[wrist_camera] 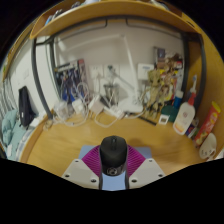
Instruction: Arrange mouse
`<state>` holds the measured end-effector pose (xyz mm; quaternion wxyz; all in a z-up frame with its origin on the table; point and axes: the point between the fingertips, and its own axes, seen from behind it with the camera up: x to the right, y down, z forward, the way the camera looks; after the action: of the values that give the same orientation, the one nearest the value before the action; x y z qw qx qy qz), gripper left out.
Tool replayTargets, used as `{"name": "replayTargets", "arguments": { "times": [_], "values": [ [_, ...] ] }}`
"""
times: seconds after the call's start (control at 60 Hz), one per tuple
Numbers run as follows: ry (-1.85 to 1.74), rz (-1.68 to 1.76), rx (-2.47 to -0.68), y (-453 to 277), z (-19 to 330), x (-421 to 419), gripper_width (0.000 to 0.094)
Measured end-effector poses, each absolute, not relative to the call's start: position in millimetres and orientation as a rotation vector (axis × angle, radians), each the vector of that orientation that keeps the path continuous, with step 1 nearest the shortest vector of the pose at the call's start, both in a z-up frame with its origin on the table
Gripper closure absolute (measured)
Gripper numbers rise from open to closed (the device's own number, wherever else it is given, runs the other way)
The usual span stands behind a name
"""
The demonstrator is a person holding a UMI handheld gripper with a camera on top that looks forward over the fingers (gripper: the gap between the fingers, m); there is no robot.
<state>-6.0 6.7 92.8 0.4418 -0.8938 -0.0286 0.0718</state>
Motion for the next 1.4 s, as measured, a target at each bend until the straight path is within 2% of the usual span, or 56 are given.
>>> {"name": "replayTargets", "arguments": {
  "times": [0.083, 0.25, 0.367, 0.383, 0.4, 0.533, 0.567, 0.65, 0.683, 0.933, 1.067, 1.183, 1.4],
  "values": [
    [-0.094, 0.185, -2.284, -4.8, 46.6, -17.8, 0.0641],
    [-0.099, 0.141, -2.374, -21.4, -8.1, -16.7, 0.0639],
    [-0.095, 0.123, -2.365, -22.8, -9.4, -16.3, 0.0604],
    [-0.092, 0.124, -2.365, -22.3, -8.9, -16.8, 0.0518],
    [-0.090, 0.125, -2.367, -22.6, -9.5, -16.8, 0.0558],
    [-0.079, 0.135, -2.397, -24.6, -11.4, -16.8, 0.0456],
    [-0.062, 0.141, -2.415, -26.6, -8.8, -16.1, 0.0337],
    [-0.033, 0.124, -2.402, -25.7, 11.4, -11.7, 0.0123],
    [-0.028, 0.108, -2.388, -24.6, 23.9, -8.5, 0.0111],
    [0.023, 0.109, -2.257, -25.2, 153.3, -8.9, 0.0109],
    [0.032, 0.107, -2.208, -41.0, 210.8, -17.4, 0.0112],
    [0.028, 0.107, -2.187, -61.8, 241.6, -28.8, 0.0112],
    [-0.001, 0.134, -2.161, -88.2, 264.9, -41.3, 0.0109]
  ]
}}
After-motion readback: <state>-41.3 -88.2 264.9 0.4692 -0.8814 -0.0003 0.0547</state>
